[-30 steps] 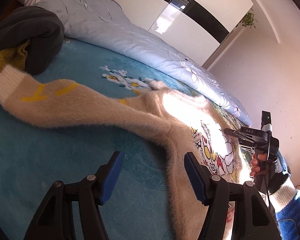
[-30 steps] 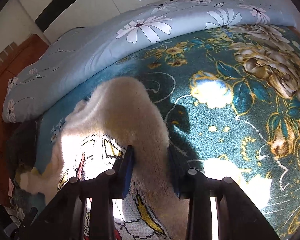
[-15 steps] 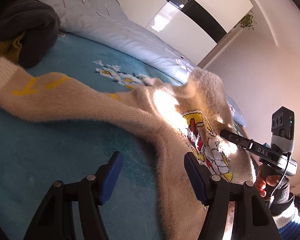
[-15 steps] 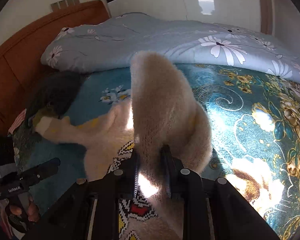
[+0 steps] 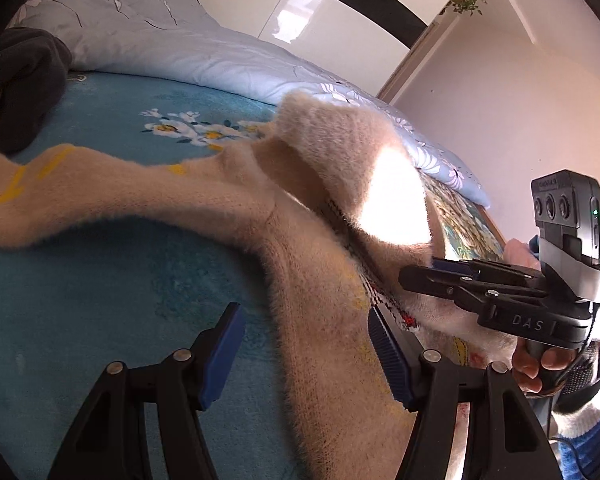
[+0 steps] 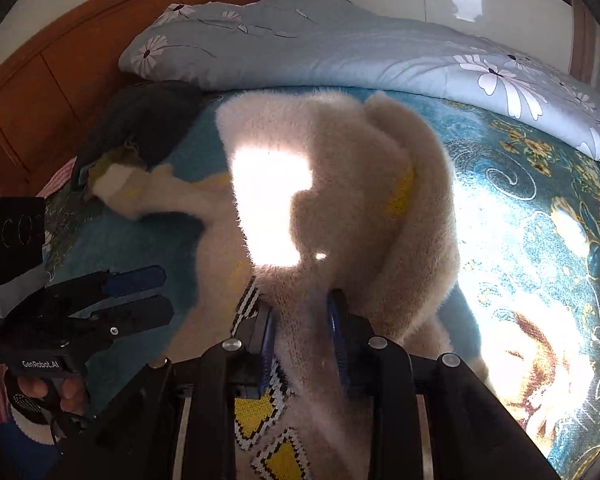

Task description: Fold clothes

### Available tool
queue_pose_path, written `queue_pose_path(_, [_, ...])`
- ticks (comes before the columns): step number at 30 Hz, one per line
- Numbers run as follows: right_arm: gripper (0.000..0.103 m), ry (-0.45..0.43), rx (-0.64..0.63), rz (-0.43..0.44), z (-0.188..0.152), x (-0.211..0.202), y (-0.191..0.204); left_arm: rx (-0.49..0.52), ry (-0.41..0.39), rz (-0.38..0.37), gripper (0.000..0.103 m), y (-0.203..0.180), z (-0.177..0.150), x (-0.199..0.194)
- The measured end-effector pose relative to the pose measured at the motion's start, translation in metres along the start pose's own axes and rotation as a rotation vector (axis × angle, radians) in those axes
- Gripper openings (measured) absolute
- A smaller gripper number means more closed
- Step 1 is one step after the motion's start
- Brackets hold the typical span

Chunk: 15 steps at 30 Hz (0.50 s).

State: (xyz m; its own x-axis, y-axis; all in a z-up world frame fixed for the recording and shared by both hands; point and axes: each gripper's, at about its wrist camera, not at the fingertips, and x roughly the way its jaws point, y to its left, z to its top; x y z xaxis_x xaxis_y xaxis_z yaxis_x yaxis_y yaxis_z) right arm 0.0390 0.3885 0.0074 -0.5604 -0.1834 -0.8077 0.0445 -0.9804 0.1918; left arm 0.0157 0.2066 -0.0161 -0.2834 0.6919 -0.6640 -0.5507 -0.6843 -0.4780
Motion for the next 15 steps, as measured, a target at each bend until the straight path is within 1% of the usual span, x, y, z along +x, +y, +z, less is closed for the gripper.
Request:
queue_pose_path(2, [0.03,0.014,-0.014,0.031,-0.003,-0.002,0.0,-0.001,0.037,0.006,0.068,-0.001,-0.003,0.009])
queue_pose_path(4, [0.03,0.001,0.012,0.071,-0.003,-0.01,-0.005,0.001,0.059,0.016,0.068,-0.002,-0.005,0.014])
queue_pose_path(7, [0.03,-0.093,0.06,0.079,0.008,-0.034,-0.02,-0.004,0.074,0.025,0.068,-0.002,-0.007,0.018])
queue_pose_path(8, [0.033,-0.124,0.076,0.081,0.012,-0.042,-0.026,-0.007,0.073,0.026,0.068,-0.001,-0.007,0.018])
queue_pose_path(10, [0.041,-0.17,0.137,0.046,0.031,-0.047,-0.043,-0.014,0.07,0.029,0.068,0.0,-0.006,0.018])
queue_pose_path(11, [0.042,-0.186,0.17,0.027,0.042,-0.046,-0.051,-0.017,0.067,0.03,0.068,0.0,-0.006,0.017])
queue_pose_path(13, [0.043,-0.176,0.231,0.011,0.065,-0.033,-0.066,-0.019,0.059,0.032,0.068,0.0,-0.006,0.014])
queue_pose_path(15, [0.043,-0.137,0.281,0.012,0.077,-0.013,-0.076,-0.022,0.05,0.039,0.068,0.001,-0.006,0.01])
